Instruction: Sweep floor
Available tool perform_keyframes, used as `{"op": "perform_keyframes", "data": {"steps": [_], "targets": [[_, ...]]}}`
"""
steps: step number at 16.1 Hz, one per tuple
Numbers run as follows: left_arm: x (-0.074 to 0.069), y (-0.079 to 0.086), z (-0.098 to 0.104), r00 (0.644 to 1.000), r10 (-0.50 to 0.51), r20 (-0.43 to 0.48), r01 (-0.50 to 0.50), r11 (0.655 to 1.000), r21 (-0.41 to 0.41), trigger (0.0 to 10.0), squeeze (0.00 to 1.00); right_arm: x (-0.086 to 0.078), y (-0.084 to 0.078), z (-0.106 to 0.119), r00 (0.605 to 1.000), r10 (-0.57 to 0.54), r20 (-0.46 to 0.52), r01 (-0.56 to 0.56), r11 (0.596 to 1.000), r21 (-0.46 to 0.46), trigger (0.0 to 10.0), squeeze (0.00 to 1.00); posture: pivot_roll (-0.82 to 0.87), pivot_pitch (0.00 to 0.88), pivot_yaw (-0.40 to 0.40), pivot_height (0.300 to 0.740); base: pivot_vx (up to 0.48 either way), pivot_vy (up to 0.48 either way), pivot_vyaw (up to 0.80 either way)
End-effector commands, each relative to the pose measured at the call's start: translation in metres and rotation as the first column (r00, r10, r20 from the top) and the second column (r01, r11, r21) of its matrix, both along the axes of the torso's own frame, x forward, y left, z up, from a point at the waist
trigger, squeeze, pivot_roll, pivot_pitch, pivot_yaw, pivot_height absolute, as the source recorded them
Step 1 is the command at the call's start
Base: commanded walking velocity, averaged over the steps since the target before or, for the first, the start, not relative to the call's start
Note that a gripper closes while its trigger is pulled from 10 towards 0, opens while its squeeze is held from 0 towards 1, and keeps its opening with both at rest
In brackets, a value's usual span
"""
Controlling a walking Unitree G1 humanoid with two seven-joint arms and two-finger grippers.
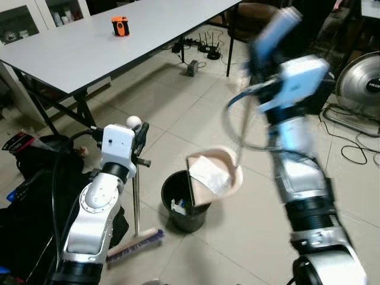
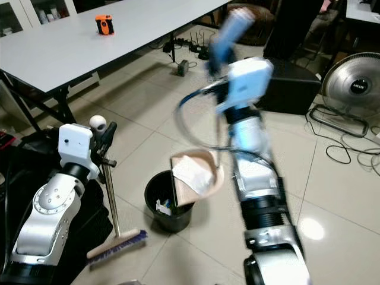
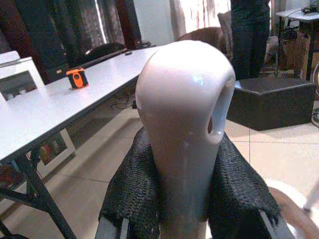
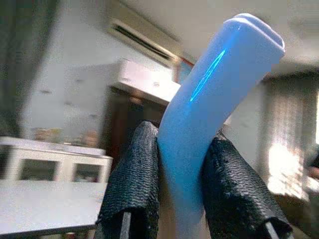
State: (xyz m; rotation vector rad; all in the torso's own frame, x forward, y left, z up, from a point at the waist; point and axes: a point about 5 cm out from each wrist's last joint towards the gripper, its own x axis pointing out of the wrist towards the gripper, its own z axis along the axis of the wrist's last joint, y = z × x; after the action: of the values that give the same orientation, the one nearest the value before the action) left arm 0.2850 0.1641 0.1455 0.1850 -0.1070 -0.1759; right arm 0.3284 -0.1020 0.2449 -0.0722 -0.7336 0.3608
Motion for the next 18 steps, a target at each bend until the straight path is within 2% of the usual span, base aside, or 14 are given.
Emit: {"op": "perform_keyframes", "data": {"steps": [1,2,5,6,10,13,14,17,18], "targets": [[-0.002,0.001,0.009,0.999,-0.007,0.038,0.006,1.000,0.027,10.0,0.00,-0.007,0.014,0.007,0.993,0.068,0.092,-0.064,0.997,-0.040,10.0,0.00,0.05,0.002,0.040,0.740,0.000,0.000,0.00],[-0.002,0.001,0.009,0.999,-0.007,0.038,0.006,1.000,0.028,10.0,0.00,-0.011,0.028,0.001,0.987,0.126,0.102,-0.118,0.990,-0.080,10.0,0.00,0.05,0.004,0.039,0.740,0.000,0.000,0.00],[-0.003,0.001,0.008,0.999,-0.009,0.034,0.008,0.999,0.033,10.0,0.00,-0.021,0.052,-0.012,0.967,0.230,0.108,-0.210,0.963,-0.168,10.0,0.00,0.05,0.004,0.039,0.740,0.000,0.000,0.00],[-0.003,0.001,0.008,0.999,-0.009,0.034,0.008,0.999,0.033,10.0,0.00,-0.023,0.056,-0.015,0.963,0.247,0.106,-0.225,0.957,-0.182,10.0,0.00,0.05,0.007,0.035,0.740,0.000,0.000,0.00],[-0.004,-0.001,0.008,0.999,-0.011,0.034,0.009,0.999,0.034,10.0,0.00,-0.044,0.082,-0.036,0.913,0.386,0.130,-0.319,0.876,-0.363,10.0,0.00,0.05,0.008,0.031,0.740,0.000,0.000,0.00],[-0.004,-0.002,0.008,0.999,-0.012,0.032,0.011,0.999,0.036,10.0,0.00,-0.051,0.088,-0.041,0.896,0.415,0.158,-0.312,0.841,-0.442,10.0,0.00,0.05,0.007,0.032,0.740,0.000,0.000,0.00],[-0.004,-0.002,0.008,0.999,-0.013,0.031,0.012,0.999,0.036,10.0,0.00,-0.051,0.088,-0.041,0.896,0.411,0.167,-0.302,0.841,-0.449,10.0,0.00,0.05,0.003,0.032,0.740,0.000,0.000,0.00],[-0.003,-0.004,0.007,1.000,-0.017,0.027,0.016,0.999,0.032,10.0,0.00,-0.041,0.078,-0.029,0.921,0.324,0.218,-0.194,0.865,-0.463,10.0,0.00,0.05,0.000,0.035,0.740,0.000,0.000,0.00],[-0.003,-0.005,0.006,1.000,-0.019,0.019,0.019,1.000,0.018,10.0,0.00,-0.034,0.068,-0.013,0.936,0.253,0.245,-0.139,0.904,-0.403,10.0,0.00,0.04,0.000,0.034,0.740,0.000,0.000,0.00]]}}
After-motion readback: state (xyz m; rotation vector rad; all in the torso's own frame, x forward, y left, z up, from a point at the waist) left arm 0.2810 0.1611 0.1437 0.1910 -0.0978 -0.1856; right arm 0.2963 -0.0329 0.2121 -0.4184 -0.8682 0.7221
